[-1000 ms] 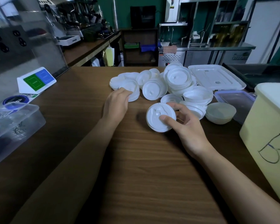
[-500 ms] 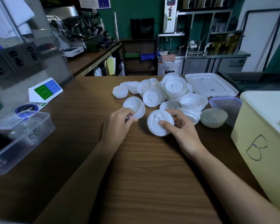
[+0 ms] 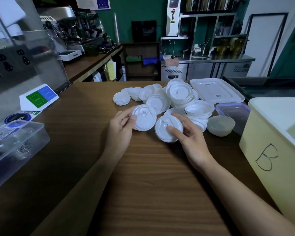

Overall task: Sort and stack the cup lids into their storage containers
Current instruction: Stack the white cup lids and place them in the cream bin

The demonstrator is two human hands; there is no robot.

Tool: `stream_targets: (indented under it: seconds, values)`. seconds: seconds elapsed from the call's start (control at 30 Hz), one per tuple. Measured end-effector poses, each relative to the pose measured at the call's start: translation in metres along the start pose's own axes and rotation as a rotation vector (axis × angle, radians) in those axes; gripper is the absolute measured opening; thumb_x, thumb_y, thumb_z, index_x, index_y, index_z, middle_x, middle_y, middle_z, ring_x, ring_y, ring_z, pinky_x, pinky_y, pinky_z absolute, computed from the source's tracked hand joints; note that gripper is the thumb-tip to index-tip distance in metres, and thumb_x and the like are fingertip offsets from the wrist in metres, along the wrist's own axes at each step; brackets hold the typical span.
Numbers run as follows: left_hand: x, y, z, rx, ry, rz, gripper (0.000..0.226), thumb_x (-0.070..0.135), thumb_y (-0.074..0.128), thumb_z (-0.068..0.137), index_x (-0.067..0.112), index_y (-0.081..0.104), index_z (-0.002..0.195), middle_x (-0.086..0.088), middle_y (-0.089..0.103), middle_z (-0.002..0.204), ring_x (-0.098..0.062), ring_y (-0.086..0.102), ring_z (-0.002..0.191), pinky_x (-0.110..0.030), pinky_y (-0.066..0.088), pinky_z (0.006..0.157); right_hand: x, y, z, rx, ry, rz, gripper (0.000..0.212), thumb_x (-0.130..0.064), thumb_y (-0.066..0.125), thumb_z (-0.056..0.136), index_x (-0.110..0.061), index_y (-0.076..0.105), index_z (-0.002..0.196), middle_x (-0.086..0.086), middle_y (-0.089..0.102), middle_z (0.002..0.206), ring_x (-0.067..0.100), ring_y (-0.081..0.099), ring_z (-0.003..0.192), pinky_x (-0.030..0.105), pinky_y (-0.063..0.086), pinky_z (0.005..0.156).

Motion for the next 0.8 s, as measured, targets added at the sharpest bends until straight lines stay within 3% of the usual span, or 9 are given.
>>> stream_targets:
  seconds: [0.07, 0.2, 0.37, 0.47, 0.57, 0.7, 0.8]
  values:
    - [-0.002, -0.003, 0.001, 0.020, -0.048, -0.042, 0.030, 0.001, 0.056, 0.104, 0.018, 0.071, 0.124, -0.006, 0.071, 0.121, -0.001, 0.067, 0.095, -0.022, 0.053, 0.090, -0.001, 0.000, 0.001, 0.006, -0.004, 0.007, 0.038, -0.015, 0.077, 0.096, -0.029, 0.070, 0.130, -0.006, 0.073, 0.131, 0.007, 0.068, 0.121, 0.015, 0.051, 0.094]
    - [-0.008, 0.006, 0.000, -0.058, -0.155, -0.180, 0.029, 0.001, 0.053, 0.105, 0.016, 0.071, 0.121, 0.008, 0.077, 0.101, 0.001, 0.068, 0.084, -0.016, 0.052, 0.078, 0.002, -0.003, 0.002, 0.026, -0.010, 0.001, 0.035, -0.016, 0.077, 0.096, -0.026, 0.070, 0.129, -0.006, 0.072, 0.132, 0.008, 0.067, 0.121, 0.016, 0.051, 0.094]
    - [-0.017, 0.008, 0.003, -0.072, -0.224, -0.347, 0.032, -0.002, 0.049, 0.106, 0.004, 0.067, 0.131, -0.004, 0.076, 0.122, -0.016, 0.070, 0.117, -0.024, 0.057, 0.091, 0.003, -0.004, 0.002, 0.042, -0.014, 0.000, 0.037, -0.015, 0.076, 0.096, -0.023, 0.069, 0.131, -0.008, 0.073, 0.130, 0.003, 0.067, 0.118, 0.013, 0.050, 0.092]
    - [-0.021, 0.012, 0.003, -0.091, -0.266, -0.423, 0.034, -0.003, 0.046, 0.106, -0.002, 0.062, 0.135, -0.011, 0.072, 0.130, -0.019, 0.068, 0.124, -0.028, 0.056, 0.100, 0.003, -0.004, 0.003, 0.047, -0.014, 0.002, 0.036, -0.014, 0.076, 0.096, -0.021, 0.069, 0.131, -0.007, 0.073, 0.129, 0.002, 0.067, 0.116, 0.011, 0.049, 0.091]
    - [-0.021, 0.024, -0.004, -0.178, -0.267, -0.345, 0.030, 0.001, 0.050, 0.106, 0.002, 0.067, 0.131, -0.012, 0.075, 0.123, -0.022, 0.071, 0.116, -0.028, 0.059, 0.091, 0.005, -0.003, 0.005, 0.040, -0.004, 0.015, 0.035, -0.016, 0.075, 0.097, -0.023, 0.070, 0.131, -0.010, 0.073, 0.128, 0.003, 0.067, 0.119, 0.015, 0.050, 0.094]
    - [-0.019, 0.033, -0.011, -0.202, -0.163, -0.137, 0.028, 0.007, 0.060, 0.104, 0.012, 0.071, 0.129, -0.004, 0.077, 0.118, -0.020, 0.074, 0.105, -0.027, 0.060, 0.082, 0.009, -0.002, 0.005, 0.019, 0.042, 0.065, 0.036, -0.033, 0.074, 0.094, -0.031, 0.071, 0.130, -0.010, 0.072, 0.133, 0.010, 0.063, 0.130, 0.036, 0.047, 0.114]
    - [-0.015, 0.035, -0.013, -0.192, -0.111, -0.087, 0.027, 0.007, 0.064, 0.102, 0.019, 0.073, 0.124, -0.003, 0.078, 0.113, -0.016, 0.074, 0.099, -0.024, 0.060, 0.078, 0.007, 0.000, 0.005, 0.019, 0.036, 0.043, 0.037, -0.042, 0.072, 0.090, -0.035, 0.072, 0.126, -0.011, 0.072, 0.133, 0.009, 0.062, 0.131, 0.038, 0.045, 0.116]
Point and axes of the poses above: each hand's wrist, its own z-axis towards the middle knuckle, its own y-axis out of the palm, x = y × z, the point moved 8 cm from there along z, towards the middle knuckle
